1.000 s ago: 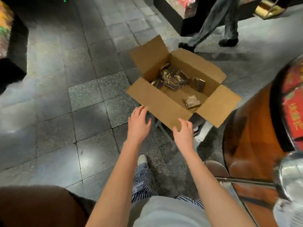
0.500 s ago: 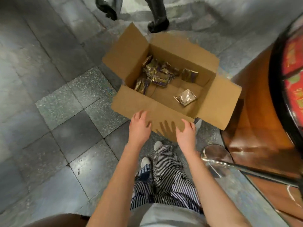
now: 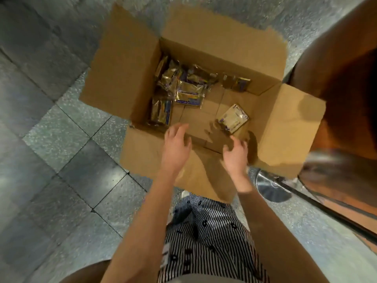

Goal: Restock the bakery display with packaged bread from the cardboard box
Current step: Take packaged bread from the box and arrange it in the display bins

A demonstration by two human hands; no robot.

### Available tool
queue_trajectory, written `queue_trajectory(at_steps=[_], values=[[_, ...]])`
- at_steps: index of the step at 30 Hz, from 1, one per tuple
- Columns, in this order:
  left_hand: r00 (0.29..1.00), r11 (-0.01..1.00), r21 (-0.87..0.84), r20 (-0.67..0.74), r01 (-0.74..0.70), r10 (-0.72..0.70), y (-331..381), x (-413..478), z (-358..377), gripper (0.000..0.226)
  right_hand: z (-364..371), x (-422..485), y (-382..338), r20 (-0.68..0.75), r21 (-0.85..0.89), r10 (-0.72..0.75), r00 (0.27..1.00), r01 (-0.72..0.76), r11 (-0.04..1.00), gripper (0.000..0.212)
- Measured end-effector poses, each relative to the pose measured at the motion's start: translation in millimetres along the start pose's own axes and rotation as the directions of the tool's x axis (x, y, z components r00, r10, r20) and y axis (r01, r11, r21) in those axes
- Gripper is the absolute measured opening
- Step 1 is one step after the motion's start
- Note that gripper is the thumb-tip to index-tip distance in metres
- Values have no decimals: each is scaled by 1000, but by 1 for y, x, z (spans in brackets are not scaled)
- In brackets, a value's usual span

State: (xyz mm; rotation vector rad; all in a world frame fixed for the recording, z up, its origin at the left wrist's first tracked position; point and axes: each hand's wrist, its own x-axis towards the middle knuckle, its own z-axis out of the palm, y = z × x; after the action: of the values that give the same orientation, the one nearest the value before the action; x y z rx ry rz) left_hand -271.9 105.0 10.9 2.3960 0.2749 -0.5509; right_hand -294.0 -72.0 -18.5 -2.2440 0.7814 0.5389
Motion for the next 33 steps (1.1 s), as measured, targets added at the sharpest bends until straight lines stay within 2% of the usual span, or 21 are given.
queue_trajectory(at_steps=[5,9,11,16,19,22,25,28,33], values=[[987,992,72,116,101,-109,5,101,23,51,14,82,-1,61,-2,99,993,-99,995,51],[974,988,129,202,81,-106,-15,167,55,50,25,128,7,113,-58,169,979,-164,985,58],[971,982,163,200,97,-129,-24,190,68,53,32,150,14,128,-99,204,971,-192,976,62],[978,961,271,181,55,-107,-36,233,95,68,56,191,35,117,49,263,958,-270,962,75],[963,937,329,195,117,-188,-41,252,113,79,67,207,45,118,40,311,943,-317,947,93],[953,918,365,191,155,-237,-38,266,130,90,74,218,46,20,-73,263,965,-261,963,100],[951,916,345,151,206,-271,-33,274,144,97,78,224,52,-7,-155,188,982,-187,970,102],[950,910,327,90,254,-298,-31,279,152,99,74,232,58,48,-296,82,996,-64,953,102],[946,888,349,16,298,-324,-30,283,159,100,60,247,62,149,-330,36,988,16,944,108]])
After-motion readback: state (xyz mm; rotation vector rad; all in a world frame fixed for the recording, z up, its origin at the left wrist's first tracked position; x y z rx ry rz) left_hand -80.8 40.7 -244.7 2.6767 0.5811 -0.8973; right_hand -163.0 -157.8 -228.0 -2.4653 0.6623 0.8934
